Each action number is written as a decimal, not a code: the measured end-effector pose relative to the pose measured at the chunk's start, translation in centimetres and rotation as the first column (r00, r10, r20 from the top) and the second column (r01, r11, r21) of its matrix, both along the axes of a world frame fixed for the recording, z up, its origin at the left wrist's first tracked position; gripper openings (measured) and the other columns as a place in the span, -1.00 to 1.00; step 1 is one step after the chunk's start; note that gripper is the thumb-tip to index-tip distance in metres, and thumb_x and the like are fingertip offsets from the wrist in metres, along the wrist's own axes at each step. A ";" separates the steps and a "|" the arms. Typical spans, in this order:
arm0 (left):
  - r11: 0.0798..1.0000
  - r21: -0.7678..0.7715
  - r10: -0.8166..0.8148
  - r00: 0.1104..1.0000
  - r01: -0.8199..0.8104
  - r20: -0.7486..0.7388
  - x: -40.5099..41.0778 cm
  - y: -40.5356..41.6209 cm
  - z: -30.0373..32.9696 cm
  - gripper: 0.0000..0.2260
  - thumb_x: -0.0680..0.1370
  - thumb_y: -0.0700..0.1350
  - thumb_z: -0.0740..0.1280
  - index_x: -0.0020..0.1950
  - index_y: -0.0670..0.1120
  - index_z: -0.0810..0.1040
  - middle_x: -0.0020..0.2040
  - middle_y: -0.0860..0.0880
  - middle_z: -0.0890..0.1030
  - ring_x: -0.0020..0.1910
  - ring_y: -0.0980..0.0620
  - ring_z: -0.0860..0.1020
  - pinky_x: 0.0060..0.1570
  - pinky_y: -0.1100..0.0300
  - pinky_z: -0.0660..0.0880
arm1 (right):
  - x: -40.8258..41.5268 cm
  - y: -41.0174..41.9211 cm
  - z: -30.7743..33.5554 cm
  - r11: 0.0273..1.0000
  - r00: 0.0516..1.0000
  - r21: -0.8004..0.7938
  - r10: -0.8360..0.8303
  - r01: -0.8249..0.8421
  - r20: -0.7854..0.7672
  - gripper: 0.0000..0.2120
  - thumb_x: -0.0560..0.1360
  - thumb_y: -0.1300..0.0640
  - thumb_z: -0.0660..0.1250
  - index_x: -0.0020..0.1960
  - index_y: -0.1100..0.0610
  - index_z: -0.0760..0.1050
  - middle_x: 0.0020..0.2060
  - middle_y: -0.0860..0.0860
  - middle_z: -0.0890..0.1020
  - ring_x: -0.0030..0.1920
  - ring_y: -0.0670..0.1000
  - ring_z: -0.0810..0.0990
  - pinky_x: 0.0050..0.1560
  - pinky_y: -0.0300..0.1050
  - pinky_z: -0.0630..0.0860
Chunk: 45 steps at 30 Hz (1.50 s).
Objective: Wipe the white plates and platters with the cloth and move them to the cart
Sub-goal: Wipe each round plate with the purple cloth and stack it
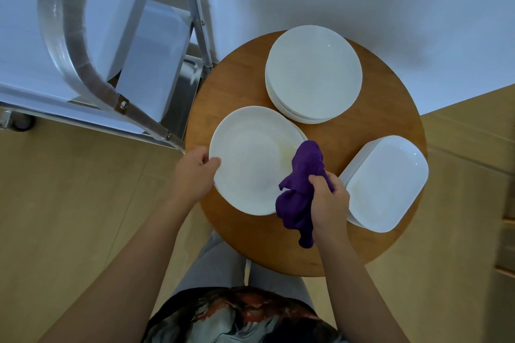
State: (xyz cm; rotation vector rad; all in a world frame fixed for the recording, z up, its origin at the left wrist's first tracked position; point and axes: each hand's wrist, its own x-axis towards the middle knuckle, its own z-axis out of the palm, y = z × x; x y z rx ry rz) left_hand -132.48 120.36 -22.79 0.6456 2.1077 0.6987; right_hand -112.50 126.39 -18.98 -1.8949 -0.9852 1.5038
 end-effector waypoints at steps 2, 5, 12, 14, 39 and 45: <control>0.987 0.016 0.160 0.986 -0.161 0.055 0.6 0.2 -0.1 -0.89 0.54 -0.14 0.30 -0.13 -0.15 0.44 -0.21 -0.10 0.53 -0.23 -0.04 0.52 -0.29 0.19 0.46 | 0.2 0.1 0.0 1.000 1.000 -0.005 -0.022 0.022 0.012 -0.83 0.53 0.15 0.27 -0.12 -0.12 0.43 -0.23 -0.12 0.55 -0.20 -0.03 0.57 -0.45 -0.38 0.49; 0.926 -0.032 0.372 0.888 -0.377 0.271 1.5 0.8 0.3 -0.83 0.54 -0.15 0.30 0.08 -0.02 0.38 -0.08 0.02 0.50 -0.10 0.04 0.51 -0.24 0.19 0.50 | 0.4 0.0 -0.3 0.999 0.998 -0.016 -0.044 0.044 0.038 -0.85 0.54 0.12 0.26 -0.11 -0.14 0.43 -0.20 -0.13 0.56 -0.17 -0.03 0.57 -0.43 -0.37 0.47; 0.890 -0.096 0.421 0.721 -0.447 0.550 2.2 2.1 1.9 -0.80 0.60 0.17 0.13 0.04 0.14 0.48 0.01 0.07 0.59 -0.01 0.02 0.56 -0.05 0.05 0.57 | 0.7 -0.6 -1.0 0.992 0.990 -0.027 -0.119 0.122 0.082 -0.82 0.58 0.06 0.20 0.17 -0.07 0.41 -0.11 -0.12 0.55 -0.08 -0.03 0.57 -0.27 -0.28 0.49; 0.874 -0.076 0.413 0.652 -0.480 0.636 2.3 1.6 2.1 -0.83 0.59 0.16 0.13 0.01 0.20 0.49 0.04 0.05 0.61 0.05 -0.01 0.57 0.00 -0.02 0.58 | 0.4 -0.9 -0.9 0.996 0.992 -0.006 -0.091 0.092 0.089 -0.76 0.59 0.05 0.19 0.25 -0.07 0.35 -0.05 -0.13 0.54 0.00 -0.03 0.56 -0.11 -0.18 0.57; 0.775 0.154 0.291 0.563 -0.613 0.774 4.5 -0.5 5.4 -0.48 0.41 0.27 0.25 0.23 -0.01 0.54 0.15 -0.15 0.61 0.25 -0.17 0.51 0.27 -0.16 0.40 | -9.3 -0.8 1.1 0.559 0.710 0.438 0.540 -0.704 0.451 -0.50 0.58 0.01 0.10 0.48 0.12 0.19 0.42 0.07 0.35 0.39 0.06 0.33 0.41 0.08 0.25; 0.675 0.192 0.209 0.434 -0.712 0.877 4.4 -0.6 6.8 -0.62 0.45 0.20 0.26 0.16 0.07 0.61 0.17 -0.08 0.62 0.19 -0.02 0.57 0.05 0.15 0.56 | -8.4 -2.5 3.4 0.433 0.590 0.470 0.763 -0.770 0.264 -0.55 0.58 0.11 0.13 0.47 0.03 0.23 0.37 -0.03 0.42 0.36 -0.09 0.31 0.39 -0.25 0.18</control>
